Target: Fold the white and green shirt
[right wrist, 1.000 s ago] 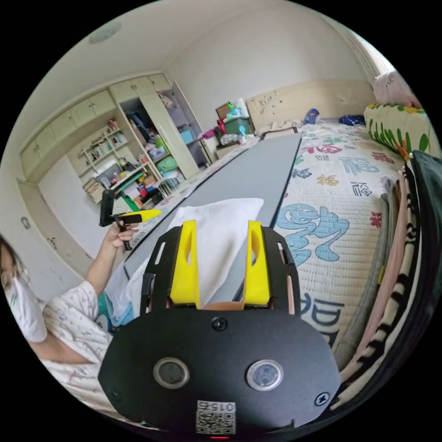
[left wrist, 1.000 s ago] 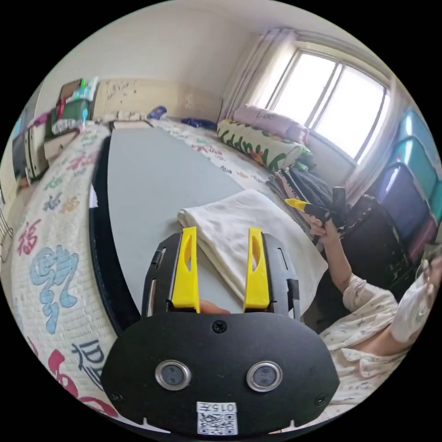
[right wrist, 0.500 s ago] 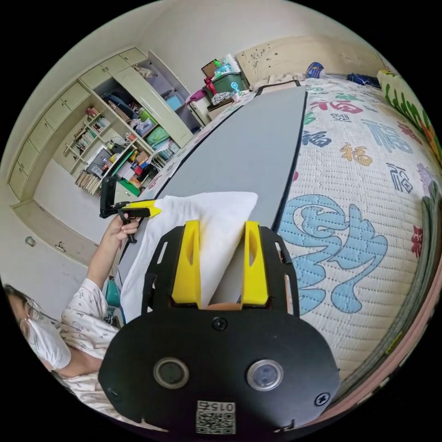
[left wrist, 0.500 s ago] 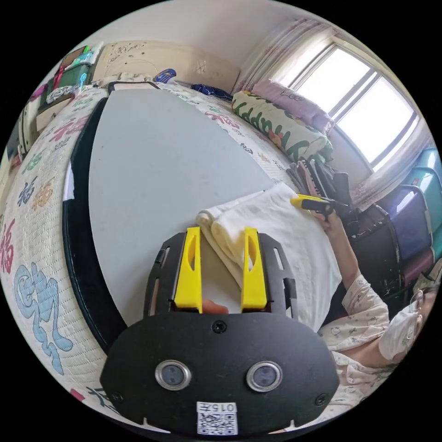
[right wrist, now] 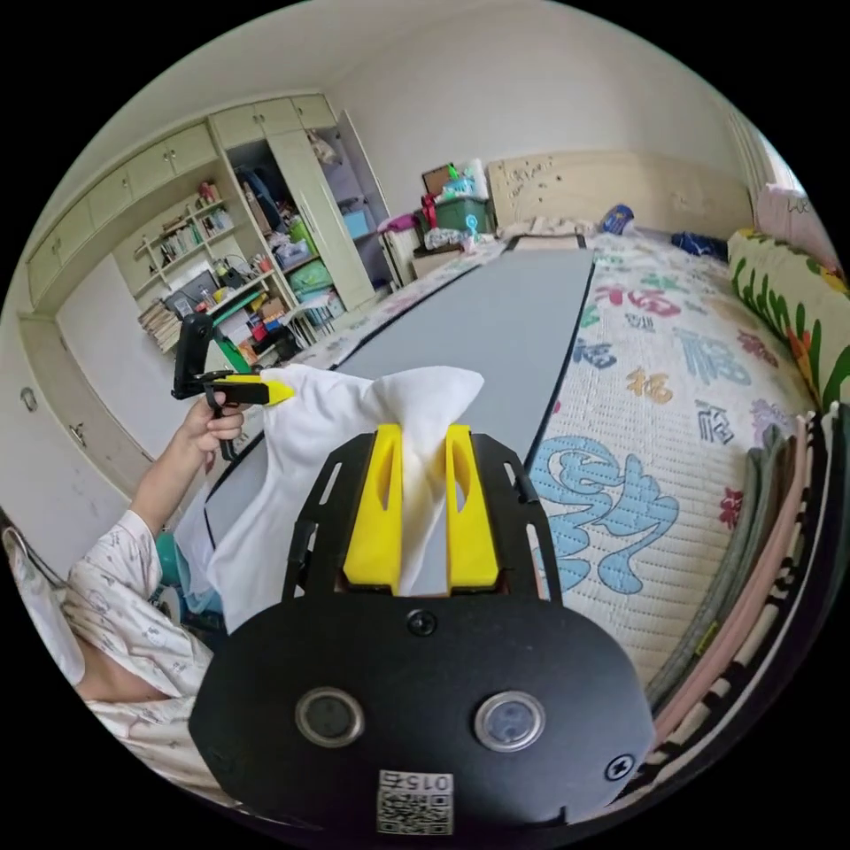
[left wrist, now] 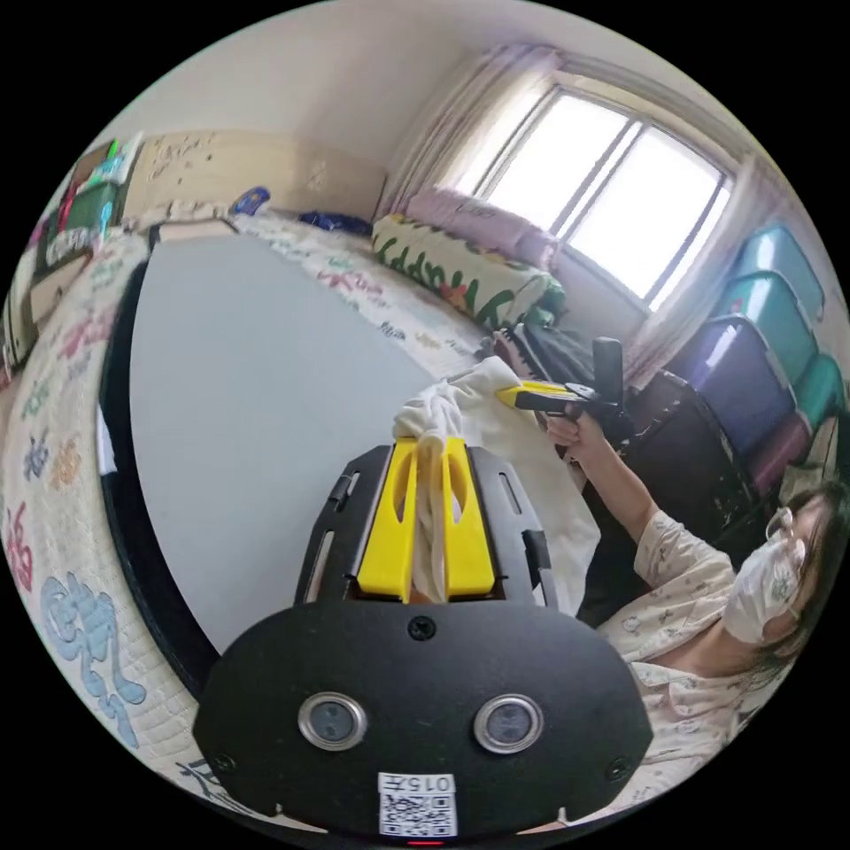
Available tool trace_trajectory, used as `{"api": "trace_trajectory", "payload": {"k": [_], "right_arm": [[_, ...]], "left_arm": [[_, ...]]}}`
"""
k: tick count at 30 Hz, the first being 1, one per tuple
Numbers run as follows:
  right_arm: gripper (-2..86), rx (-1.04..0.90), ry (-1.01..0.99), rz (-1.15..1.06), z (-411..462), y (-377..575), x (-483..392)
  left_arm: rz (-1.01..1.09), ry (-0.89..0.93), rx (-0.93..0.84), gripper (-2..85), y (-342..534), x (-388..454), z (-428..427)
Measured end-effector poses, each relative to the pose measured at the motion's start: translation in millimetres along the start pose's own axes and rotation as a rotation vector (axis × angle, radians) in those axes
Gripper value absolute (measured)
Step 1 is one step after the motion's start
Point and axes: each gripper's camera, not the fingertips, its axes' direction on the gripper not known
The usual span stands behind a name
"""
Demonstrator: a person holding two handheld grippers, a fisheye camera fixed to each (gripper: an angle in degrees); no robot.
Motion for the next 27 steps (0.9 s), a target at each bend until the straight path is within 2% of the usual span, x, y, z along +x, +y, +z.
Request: {"api": "trace_trajectory", "payload": {"k": [3, 7, 12, 16, 21, 24, 27], "right_arm": [[7.9, 0.115, -0.027, -0.054, -45.8, 35.8, -27.9], [7.8, 0.28, 0.045, -0.197, -125.4, 98.7, -86.5], [7.8, 0.452, 0.238, -0.307, -212.1, 184.6, -129.8], [7.8, 0.536, 0.368, -0.311, -268.9, 257.2, -130.1], [7.8, 0.551, 0.489, -0.278, -288.3, 333.0, -106.1], [7.8, 0.519, 0.437, -0.287, -282.2, 372.3, -91.1], [7.8, 0.486, 0.306, -0.358, -256.4, 404.0, -85.6]], "left_arm": [[0.141, -0.046, 0.072, 2.4, 37.6, 60.3, -28.1], [0.322, -0.099, 0.218, 1.8, 94.6, 143.6, -68.4], [0.467, -0.024, 0.381, 1.5, 149.4, 208.5, -89.1], [0.559, 0.033, 0.453, 1.3, 184.5, 244.9, -57.3], [0.612, 0.115, 0.447, 1.2, 225.3, 253.6, -5.7], [0.651, 0.088, 0.434, 1.1, 277.3, 246.0, 1.3], [0.672, -0.012, 0.43, 1.0, 353.5, 234.2, -18.5]]}}
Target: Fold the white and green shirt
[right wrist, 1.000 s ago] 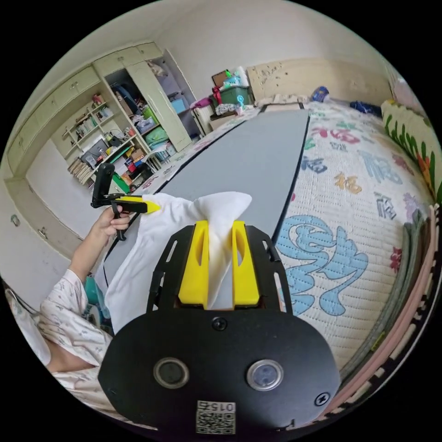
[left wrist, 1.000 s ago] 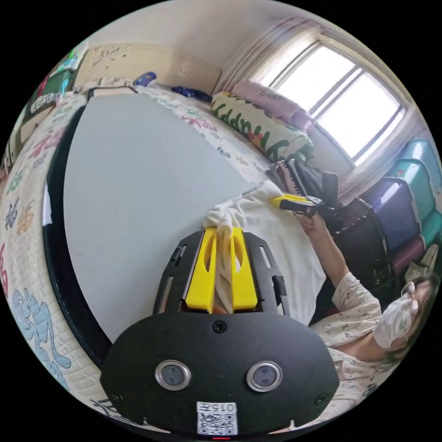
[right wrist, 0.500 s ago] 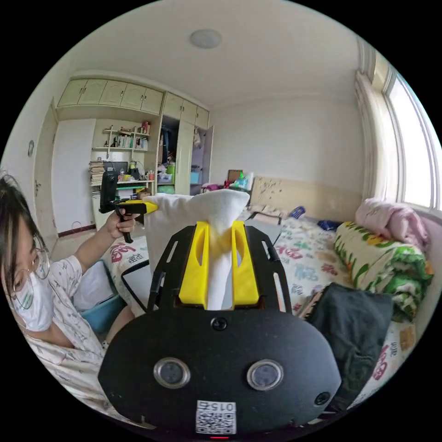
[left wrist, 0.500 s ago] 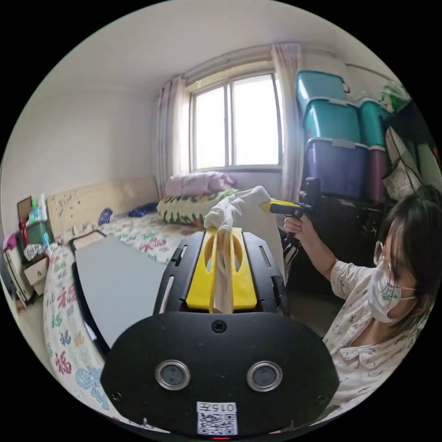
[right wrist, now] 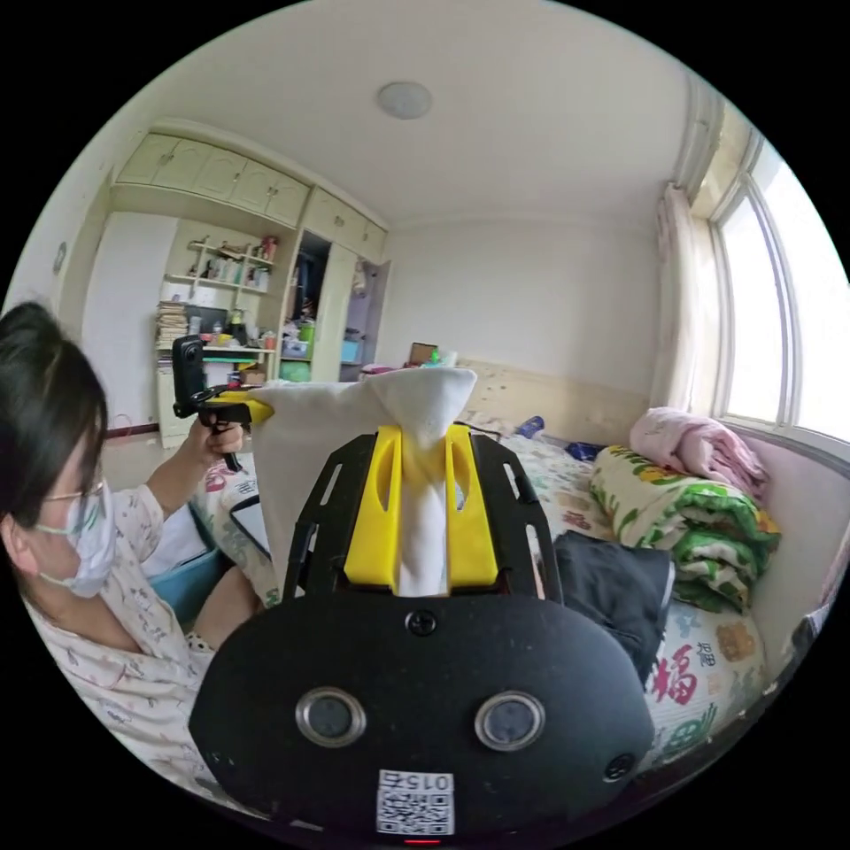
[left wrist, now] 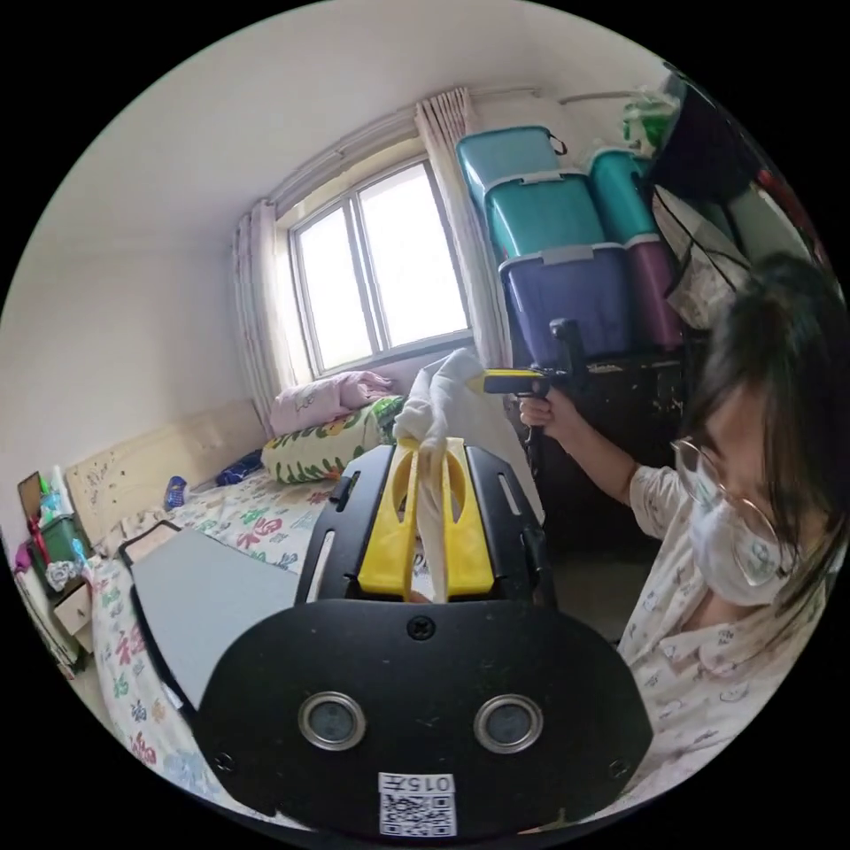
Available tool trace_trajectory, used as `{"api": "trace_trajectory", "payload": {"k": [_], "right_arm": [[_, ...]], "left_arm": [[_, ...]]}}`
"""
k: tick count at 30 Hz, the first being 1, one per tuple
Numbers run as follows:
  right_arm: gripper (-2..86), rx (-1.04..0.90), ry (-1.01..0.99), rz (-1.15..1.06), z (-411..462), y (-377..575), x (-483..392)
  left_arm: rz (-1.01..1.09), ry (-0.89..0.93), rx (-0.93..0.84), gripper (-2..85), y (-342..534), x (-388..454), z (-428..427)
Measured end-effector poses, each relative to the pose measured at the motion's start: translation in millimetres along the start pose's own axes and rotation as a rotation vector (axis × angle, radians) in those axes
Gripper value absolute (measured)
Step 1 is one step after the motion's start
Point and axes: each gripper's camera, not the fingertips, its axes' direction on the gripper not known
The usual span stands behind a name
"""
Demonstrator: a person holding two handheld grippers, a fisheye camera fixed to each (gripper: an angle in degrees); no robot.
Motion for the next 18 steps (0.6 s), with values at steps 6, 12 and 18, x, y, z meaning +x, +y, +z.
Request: {"api": "trace_trajectory", "payload": {"k": [6, 12, 18], "right_arm": [[7.8, 0.058, -0.455, 0.022, 76.7, 66.4, -59.5], [7.7, 0.136, -0.86, -0.068, 168.4, 110.2, -161.7], [7.7, 0.007, -1.096, -0.153, 256.7, 123.0, -271.0]], "left_arm": [[-0.027, -0.422, -0.067, 0.9, 104.5, 88.7, -143.2], [-0.061, -0.931, -0.24, 1.1, 174.3, 171.9, -215.6], [-0.23, -1.181, -0.211, 1.2, 264.1, 163.4, -247.1]]}}
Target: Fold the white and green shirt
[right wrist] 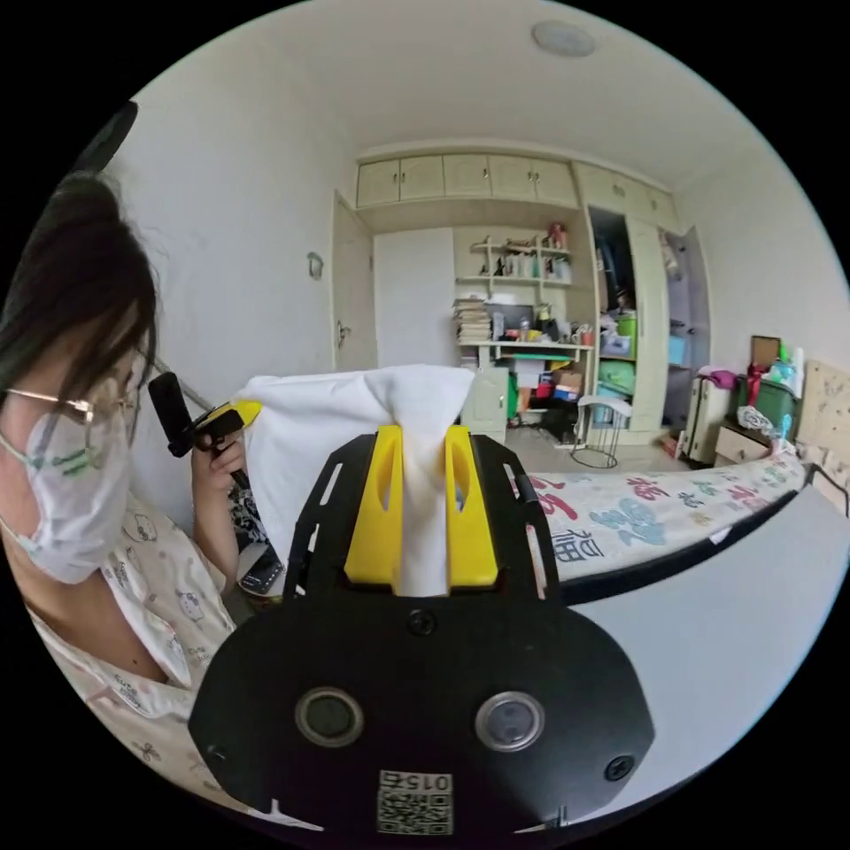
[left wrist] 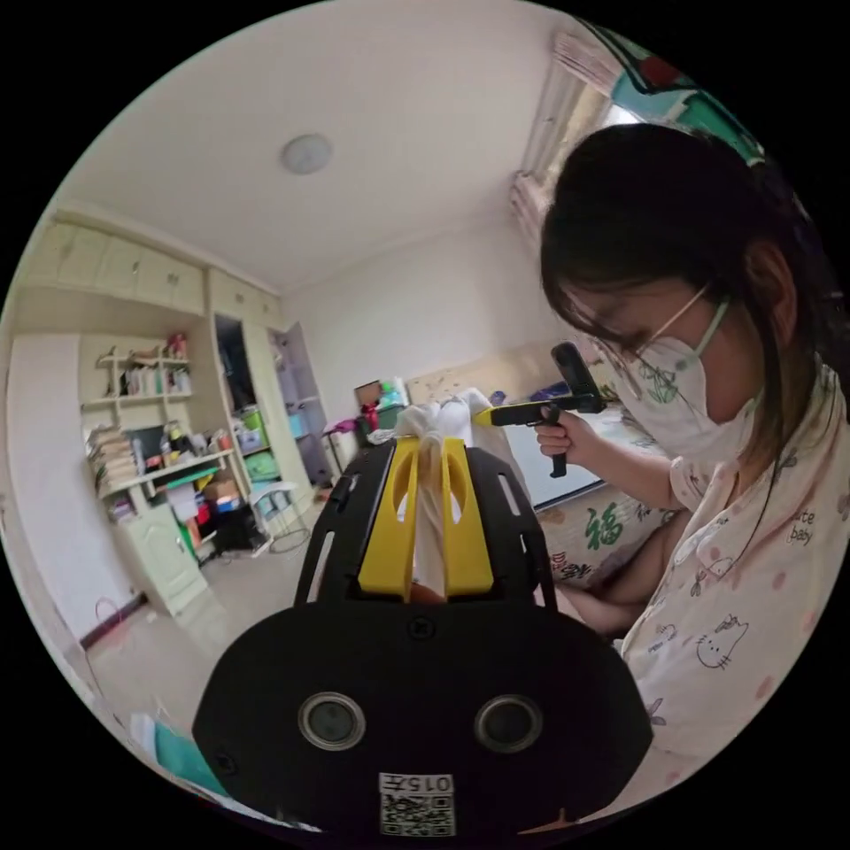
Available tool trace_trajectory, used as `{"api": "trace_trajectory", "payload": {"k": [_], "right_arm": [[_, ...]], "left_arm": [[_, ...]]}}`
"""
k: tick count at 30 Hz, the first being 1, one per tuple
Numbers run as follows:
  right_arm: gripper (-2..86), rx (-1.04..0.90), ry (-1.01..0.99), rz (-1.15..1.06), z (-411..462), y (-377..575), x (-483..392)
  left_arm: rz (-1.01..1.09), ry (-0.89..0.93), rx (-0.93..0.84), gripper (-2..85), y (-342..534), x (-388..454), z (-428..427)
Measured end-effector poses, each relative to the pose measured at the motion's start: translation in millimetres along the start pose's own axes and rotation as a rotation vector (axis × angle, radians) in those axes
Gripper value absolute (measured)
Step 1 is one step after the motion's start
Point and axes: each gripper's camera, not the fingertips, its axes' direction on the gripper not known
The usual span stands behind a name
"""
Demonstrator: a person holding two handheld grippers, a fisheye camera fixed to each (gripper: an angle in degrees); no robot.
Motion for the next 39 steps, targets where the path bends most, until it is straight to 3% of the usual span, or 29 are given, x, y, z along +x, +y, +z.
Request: {"api": "trace_trajectory", "payload": {"k": [9, 11, 13, 15, 18, 22, 24, 27, 30, 35, 39], "right_arm": [[7.9, -0.269, -0.09, -0.002, 220.7, 5.3, 26.3], [8.7, -0.348, -0.045, 0.089, 300.5, 9.7, 45.3], [8.3, -0.393, 0.013, 0.09, 332.8, 9.6, 51.5], [7.1, -0.376, 0.051, 0.064, 330.0, 6.2, 57.3], [6.5, -0.3, 0.115, 0.03, 289.2, 8.4, 82.7], [5.4, -0.236, 0.136, 0.147, 212.0, 12.7, 138.4], [5.3, -0.199, 0.147, 0.156, 172.6, 13.2, 149.1], [5.3, -0.176, 0.252, 0.105, 111.9, 10.4, 152.9], [6.7, -0.209, 0.46, 0.115, 53.8, -6.0, 162.7], [7.6, -0.202, 0.909, 0.241, -78.1, -46.9, 199.4], [7.4, -0.214, 1.318, 0.287, -164.4, -69.6, 220.7]], "left_arm": [[-0.293, -0.319, -0.264, 3.4, 94.5, -120.3, 136.5], [-0.402, -0.502, -0.384, 5.7, 122.0, -169.1, 198.8], [-0.455, -0.638, -0.49, 7.8, 135.4, -194.4, 239.3], [-0.435, -0.659, -0.517, 9.0, 136.1, -199.1, 268.4], [-0.408, -0.641, -0.478, 7.3, 132.9, -196.4, 311.8], [-0.479, -0.378, -0.485, 7.7, 140.3, -201.2, 407.6], [-0.471, -0.278, -0.538, 8.4, 148.5, -194.7, 461.9], [-0.391, -0.165, -0.767, 9.3, 174.7, -174.2, 560.7], [-0.274, -0.151, -0.919, 9.5, 204.8, -144.6, 622.6], [-0.056, -0.359, -0.981, 9.1, 213.3, -108.2, 657.4], [-0.06, -0.441, -0.806, 8.4, 174.3, -107.3, 636.7]]}}
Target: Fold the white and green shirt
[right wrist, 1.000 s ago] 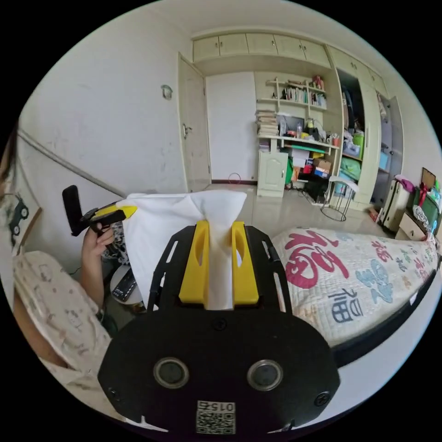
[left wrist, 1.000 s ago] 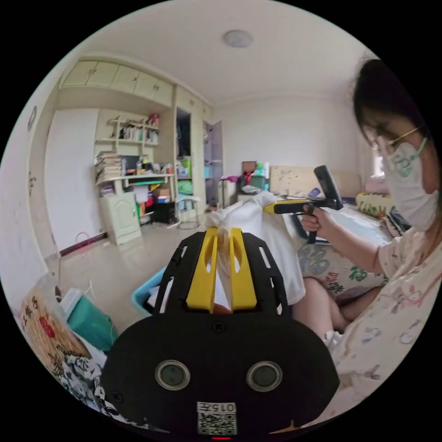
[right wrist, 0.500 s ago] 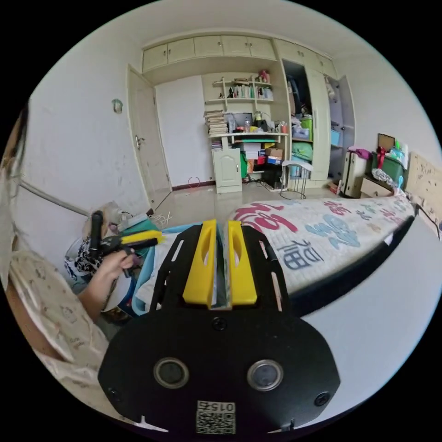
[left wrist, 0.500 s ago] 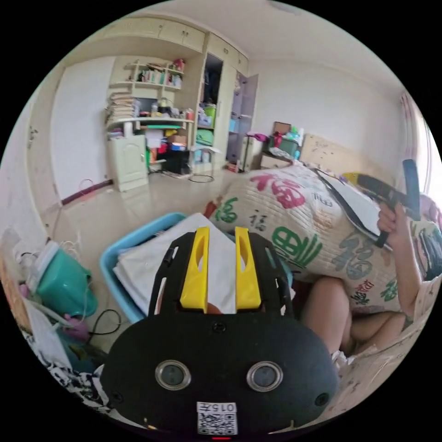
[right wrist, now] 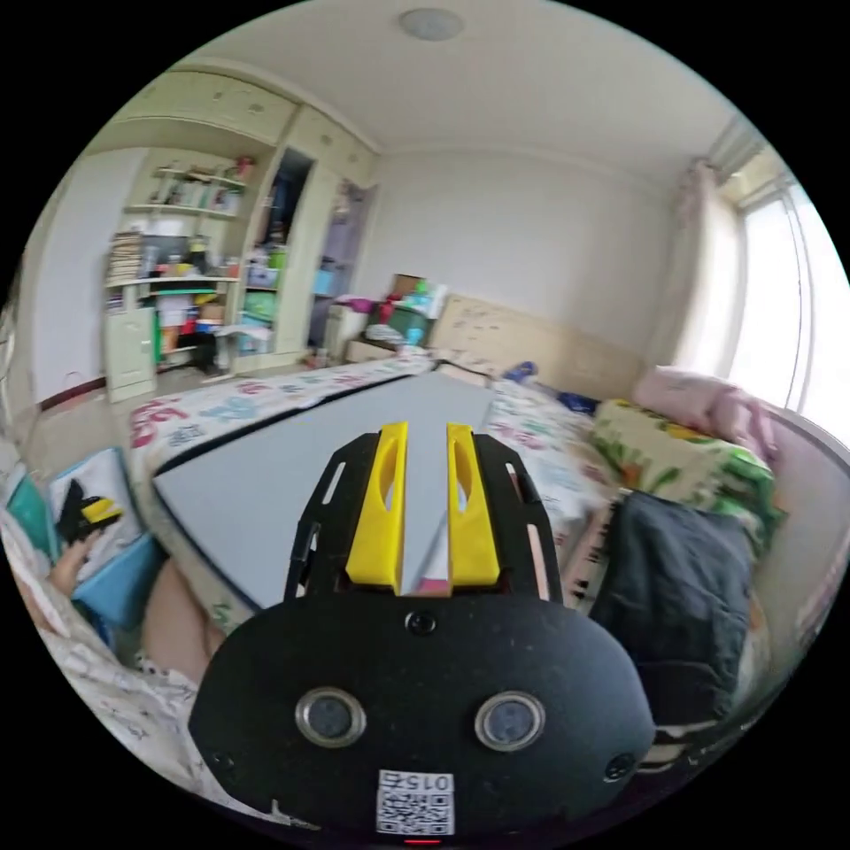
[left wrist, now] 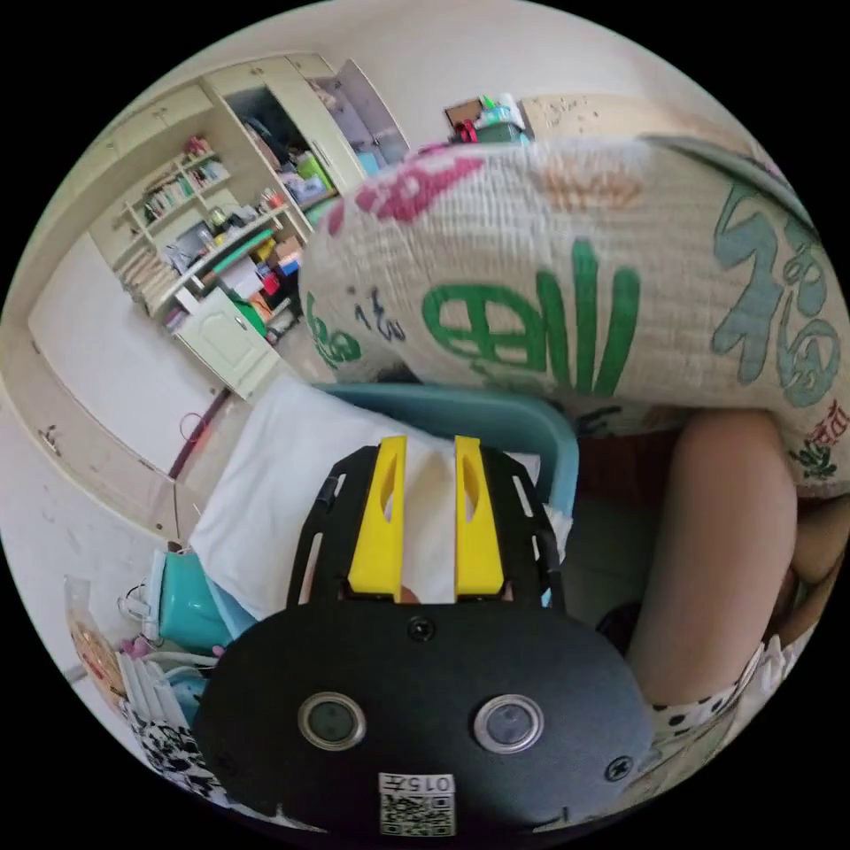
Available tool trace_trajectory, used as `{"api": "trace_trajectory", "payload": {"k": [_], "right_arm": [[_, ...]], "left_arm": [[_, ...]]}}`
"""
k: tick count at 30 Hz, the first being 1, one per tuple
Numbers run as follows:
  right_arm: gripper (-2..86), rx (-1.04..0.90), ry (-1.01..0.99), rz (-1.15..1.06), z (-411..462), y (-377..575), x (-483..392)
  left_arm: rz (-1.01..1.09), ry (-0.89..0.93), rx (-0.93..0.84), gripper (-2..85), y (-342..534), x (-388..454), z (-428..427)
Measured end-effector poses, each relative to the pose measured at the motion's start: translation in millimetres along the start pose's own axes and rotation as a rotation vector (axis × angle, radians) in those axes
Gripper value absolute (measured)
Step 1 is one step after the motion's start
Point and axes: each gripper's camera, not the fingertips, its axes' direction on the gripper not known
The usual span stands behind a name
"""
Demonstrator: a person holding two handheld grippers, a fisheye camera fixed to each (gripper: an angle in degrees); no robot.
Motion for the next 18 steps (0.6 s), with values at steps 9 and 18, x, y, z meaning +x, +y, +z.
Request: {"api": "trace_trajectory", "payload": {"k": [9, 18], "right_arm": [[8.0, -0.257, 0.248, 0.138, 88.5, -78.9, 147.9], [8.5, -0.512, 0.32, 0.077, 215.1, -193.1, 189.3]], "left_arm": [[-0.15, 0.259, 0.601, 5.9, -27.1, -19.4, -165.2], [0.023, 0.894, 0.867, 5.8, -75.3, 24.4, -289.4]]}}
